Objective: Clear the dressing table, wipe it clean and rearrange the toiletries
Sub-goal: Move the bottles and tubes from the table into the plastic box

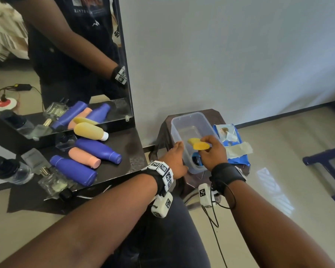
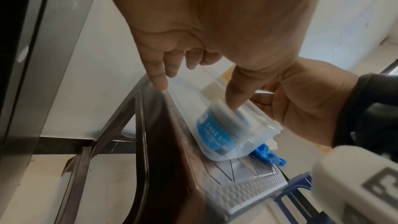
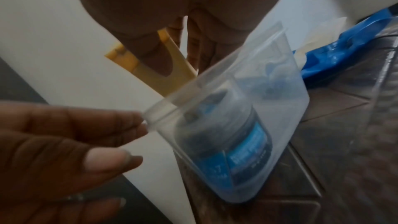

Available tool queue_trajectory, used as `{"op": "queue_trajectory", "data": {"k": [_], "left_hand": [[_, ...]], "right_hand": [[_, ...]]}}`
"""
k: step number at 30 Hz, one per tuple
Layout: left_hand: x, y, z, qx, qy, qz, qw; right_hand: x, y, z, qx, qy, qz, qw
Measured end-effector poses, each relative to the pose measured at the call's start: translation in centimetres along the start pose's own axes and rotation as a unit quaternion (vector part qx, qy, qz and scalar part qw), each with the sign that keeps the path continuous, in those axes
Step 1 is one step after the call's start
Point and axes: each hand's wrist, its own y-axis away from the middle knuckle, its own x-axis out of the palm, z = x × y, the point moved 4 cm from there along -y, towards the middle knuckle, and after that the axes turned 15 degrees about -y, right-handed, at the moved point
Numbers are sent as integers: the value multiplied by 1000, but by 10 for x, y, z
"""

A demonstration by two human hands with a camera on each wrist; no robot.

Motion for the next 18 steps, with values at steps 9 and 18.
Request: {"op": "queue_trajectory", "data": {"k": [9, 18], "left_hand": [[-8, 13, 11, -2, 12, 7, 1000], [-27, 103, 40, -34, -6, -76, 997]], "right_hand": [[11, -14, -3, 40, 104, 55, 992], [1, 11, 1, -30, 79, -66, 994]]}}
